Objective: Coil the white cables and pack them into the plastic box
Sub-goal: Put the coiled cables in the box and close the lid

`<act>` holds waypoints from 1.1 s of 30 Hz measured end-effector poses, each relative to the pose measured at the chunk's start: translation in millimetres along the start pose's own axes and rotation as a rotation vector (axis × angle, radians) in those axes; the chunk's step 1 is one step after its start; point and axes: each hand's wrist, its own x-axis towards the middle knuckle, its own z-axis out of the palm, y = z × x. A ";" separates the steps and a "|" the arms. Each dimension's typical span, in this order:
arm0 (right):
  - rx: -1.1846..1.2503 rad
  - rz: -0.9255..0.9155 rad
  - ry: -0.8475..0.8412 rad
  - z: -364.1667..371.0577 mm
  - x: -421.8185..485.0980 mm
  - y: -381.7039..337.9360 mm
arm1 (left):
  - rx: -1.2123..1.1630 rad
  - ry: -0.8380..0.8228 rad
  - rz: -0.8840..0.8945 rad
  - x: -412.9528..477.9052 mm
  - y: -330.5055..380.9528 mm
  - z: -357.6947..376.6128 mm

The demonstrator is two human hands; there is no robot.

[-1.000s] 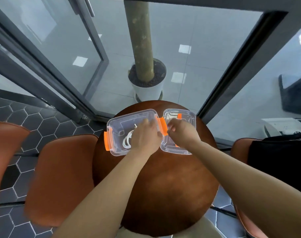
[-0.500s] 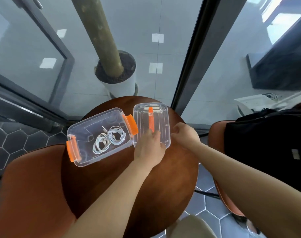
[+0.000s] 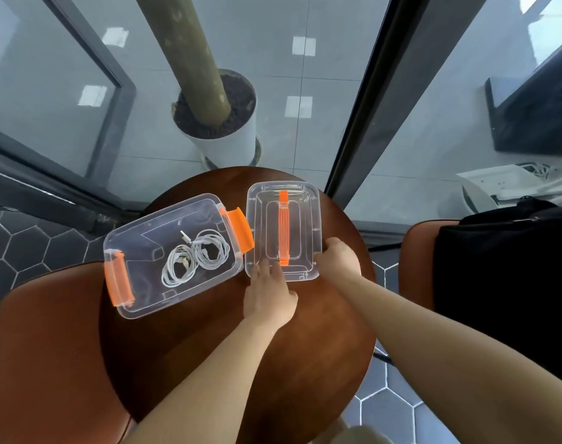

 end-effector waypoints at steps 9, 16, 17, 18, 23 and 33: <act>0.303 0.063 -0.101 -15.3 -9.3 -0.7 | 0.113 0.114 0.101 -12.9 -2.3 -9.9; 0.438 -0.036 -0.112 -53.3 -50.7 -13.8 | 0.071 0.200 0.244 -32.9 4.3 -30.9; 0.463 -0.043 -0.107 -58.7 -56.2 -17.1 | 0.062 0.238 0.255 -37.1 4.9 -34.5; 0.490 -0.053 -0.103 -64.5 -61.6 -20.5 | 0.056 0.282 0.268 -41.3 5.5 -38.2; 0.544 -0.120 -0.128 -92.2 -90.6 -39.3 | 0.002 0.507 0.387 -59.7 4.1 -59.2; 0.501 -0.359 -0.154 -120.7 -155.3 -98.4 | -0.230 0.748 0.530 -104.5 -14.4 -100.0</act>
